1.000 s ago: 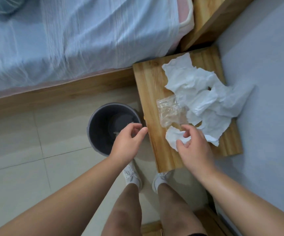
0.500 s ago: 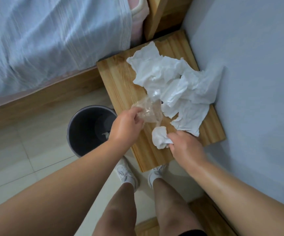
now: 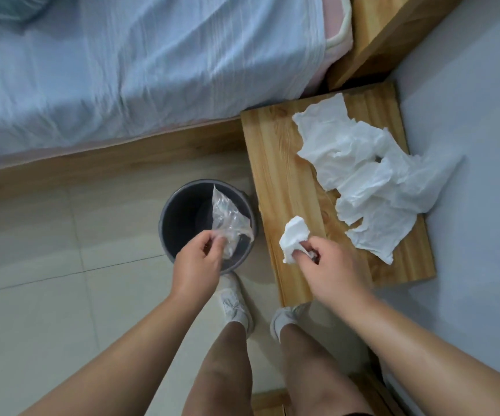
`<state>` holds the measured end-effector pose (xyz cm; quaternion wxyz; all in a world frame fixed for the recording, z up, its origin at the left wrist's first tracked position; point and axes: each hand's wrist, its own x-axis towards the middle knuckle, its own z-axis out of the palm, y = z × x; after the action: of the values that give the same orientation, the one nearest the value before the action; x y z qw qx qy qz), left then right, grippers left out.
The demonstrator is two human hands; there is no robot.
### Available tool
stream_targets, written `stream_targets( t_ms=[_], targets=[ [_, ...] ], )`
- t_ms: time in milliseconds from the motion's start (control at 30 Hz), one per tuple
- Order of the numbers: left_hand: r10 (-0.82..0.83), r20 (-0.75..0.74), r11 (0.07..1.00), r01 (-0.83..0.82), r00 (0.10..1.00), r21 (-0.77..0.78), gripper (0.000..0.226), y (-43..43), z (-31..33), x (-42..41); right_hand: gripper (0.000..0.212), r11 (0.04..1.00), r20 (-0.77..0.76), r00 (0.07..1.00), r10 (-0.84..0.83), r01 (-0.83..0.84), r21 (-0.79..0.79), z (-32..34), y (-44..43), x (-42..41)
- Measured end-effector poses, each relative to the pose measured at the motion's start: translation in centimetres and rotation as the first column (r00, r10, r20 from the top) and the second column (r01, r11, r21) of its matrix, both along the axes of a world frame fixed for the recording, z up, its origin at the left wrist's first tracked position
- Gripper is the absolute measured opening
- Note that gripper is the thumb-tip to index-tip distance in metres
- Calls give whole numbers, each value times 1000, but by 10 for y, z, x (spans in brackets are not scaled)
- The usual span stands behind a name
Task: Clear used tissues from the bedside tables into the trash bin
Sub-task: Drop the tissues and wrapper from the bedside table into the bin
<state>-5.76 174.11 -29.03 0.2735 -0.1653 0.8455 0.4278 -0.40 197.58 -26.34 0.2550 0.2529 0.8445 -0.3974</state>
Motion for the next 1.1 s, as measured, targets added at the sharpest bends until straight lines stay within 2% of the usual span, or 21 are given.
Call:
stream_targets(
  t_ms=[67, 133, 300, 400, 467, 533, 633, 733, 833, 900, 1000, 1100],
  targets=[
    [94, 51, 995, -92, 994, -28, 21, -25, -7, 2, 29, 982, 77, 990, -118, 128, -138, -8, -27, -16],
    [141, 96, 989, -136, 985, -60, 24, -46, -17, 4, 28, 957, 147, 976, -163, 192, -215, -19, -53, -31],
    [186, 186, 981, -172, 965, -92, 26, -78, -48, 0, 28, 966, 226, 968, -108, 156, -207, -57, -104, -54],
    [171, 227, 982, -147, 959, -116, 29, -84, -67, -4, 30, 975, 236, 970, -59, 107, -193, -82, -119, -65],
    [149, 268, 985, -118, 952, -130, 32, -84, -76, -7, 41, 980, 255, 966, -44, 90, -175, -93, -121, -71],
    [107, 342, 992, -76, 933, -103, 39, -85, -83, -8, 53, 976, 279, 958, -62, 117, -183, -98, -119, -73],
    [5, 414, 996, 31, 910, -81, 55, -82, -85, -5, 52, 958, 306, 947, -101, 175, -226, -92, -111, -70],
    [-43, 381, 991, 89, 924, -103, 45, -71, -77, -5, 38, 940, 292, 947, -131, 213, -269, -73, -99, -62],
    [-54, 304, 993, 82, 951, -82, 29, -47, -62, -10, 24, 845, 330, 904, -271, 388, -368, -48, -76, -52],
    [-60, 255, 997, 67, 965, -23, 22, -22, -48, -17, 16, 795, 330, 886, -326, 446, -411, -31, -52, -46],
    [-163, 167, 987, 161, 972, 26, 23, 26, -24, -32, 11, 822, 223, 889, -401, 456, -340, -11, -3, -34],
    [-332, 33, 943, 332, 943, 4, 29, 80, -1, -48, 8, 820, 99, 835, -542, 551, -154, -2, 49, -20]
  ],
)
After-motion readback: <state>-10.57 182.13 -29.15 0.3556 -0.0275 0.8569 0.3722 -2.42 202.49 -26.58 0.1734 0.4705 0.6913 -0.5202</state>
